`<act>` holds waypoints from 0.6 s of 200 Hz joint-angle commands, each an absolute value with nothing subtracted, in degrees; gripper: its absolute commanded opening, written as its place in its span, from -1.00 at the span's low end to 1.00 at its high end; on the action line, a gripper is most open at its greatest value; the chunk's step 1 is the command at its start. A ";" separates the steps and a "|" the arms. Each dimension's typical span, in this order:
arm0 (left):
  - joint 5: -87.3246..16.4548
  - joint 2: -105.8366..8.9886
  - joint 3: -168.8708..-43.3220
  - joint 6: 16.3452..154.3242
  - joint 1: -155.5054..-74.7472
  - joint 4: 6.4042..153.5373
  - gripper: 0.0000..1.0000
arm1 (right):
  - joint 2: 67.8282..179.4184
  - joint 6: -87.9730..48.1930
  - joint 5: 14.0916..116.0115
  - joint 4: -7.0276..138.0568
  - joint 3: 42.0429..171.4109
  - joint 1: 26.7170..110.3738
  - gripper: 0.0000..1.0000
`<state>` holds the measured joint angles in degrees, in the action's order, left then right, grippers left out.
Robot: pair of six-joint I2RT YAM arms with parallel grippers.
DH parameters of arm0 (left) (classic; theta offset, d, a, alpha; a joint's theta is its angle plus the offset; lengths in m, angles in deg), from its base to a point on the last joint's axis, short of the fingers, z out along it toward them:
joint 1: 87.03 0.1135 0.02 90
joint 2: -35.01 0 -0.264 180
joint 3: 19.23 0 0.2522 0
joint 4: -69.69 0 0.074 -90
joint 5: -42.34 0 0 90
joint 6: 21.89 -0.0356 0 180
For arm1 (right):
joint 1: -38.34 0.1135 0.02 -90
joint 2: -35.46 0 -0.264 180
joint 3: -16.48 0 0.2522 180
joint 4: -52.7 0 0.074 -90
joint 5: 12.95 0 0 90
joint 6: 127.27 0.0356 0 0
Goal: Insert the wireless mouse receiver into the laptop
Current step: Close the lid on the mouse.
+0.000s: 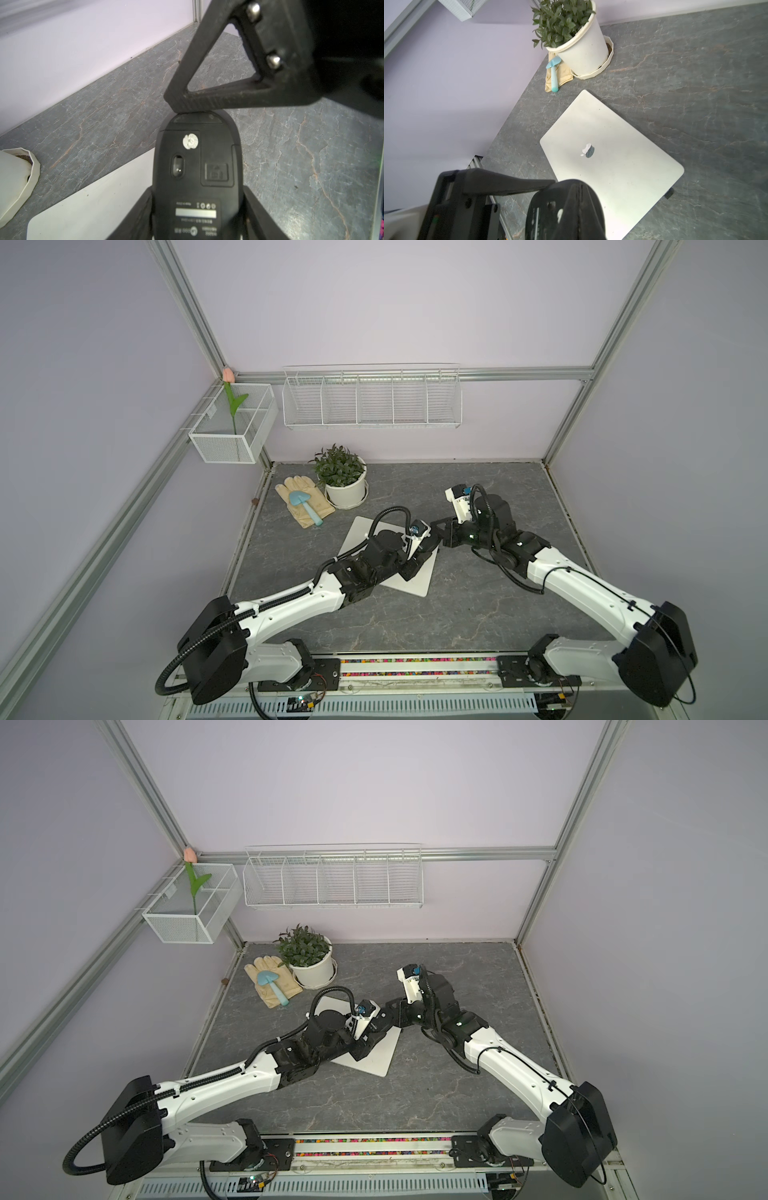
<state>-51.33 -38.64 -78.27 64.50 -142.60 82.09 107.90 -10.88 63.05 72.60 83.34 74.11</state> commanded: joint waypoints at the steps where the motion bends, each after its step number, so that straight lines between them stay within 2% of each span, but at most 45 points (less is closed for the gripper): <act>1: -52.80 -38.68 -78.67 64.43 -142.58 77.92 -0.74 | 107.28 -8.81 60.63 74.11 80.95 75.25 -0.86; 30: -52.93 -38.72 -78.18 64.65 -142.58 77.92 -0.75 | 103.88 -9.28 63.10 75.05 80.95 74.61 -0.82; 45: -52.77 -38.55 -78.04 64.72 -142.62 78.20 -0.75 | 102.45 -8.69 63.51 75.56 81.64 73.00 -0.48; 65: -52.14 -38.63 -78.14 63.16 -142.73 79.40 -0.75 | 100.30 -6.78 62.32 75.60 82.00 69.25 -0.38; 75: -51.99 -38.53 -78.04 61.80 -142.95 79.84 -0.75 | 99.52 -6.05 60.45 75.60 82.00 67.00 -0.13; 83: -52.10 -38.39 -77.72 60.43 -143.06 79.66 -0.75 | 99.12 -5.82 58.44 75.80 82.07 65.11 -0.02; 103: -52.58 -37.65 -76.65 57.73 -143.18 78.52 -0.75 | 98.92 -5.58 52.62 77.17 82.01 61.37 0.20; 120: -52.29 -36.61 -75.78 56.18 -143.17 77.17 -0.75 | 99.41 -4.50 45.88 76.38 81.01 59.02 0.28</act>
<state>-52.22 -38.82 -77.22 60.13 -142.93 80.27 99.47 -6.58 56.30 75.92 82.03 61.50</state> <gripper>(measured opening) 0.570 0.618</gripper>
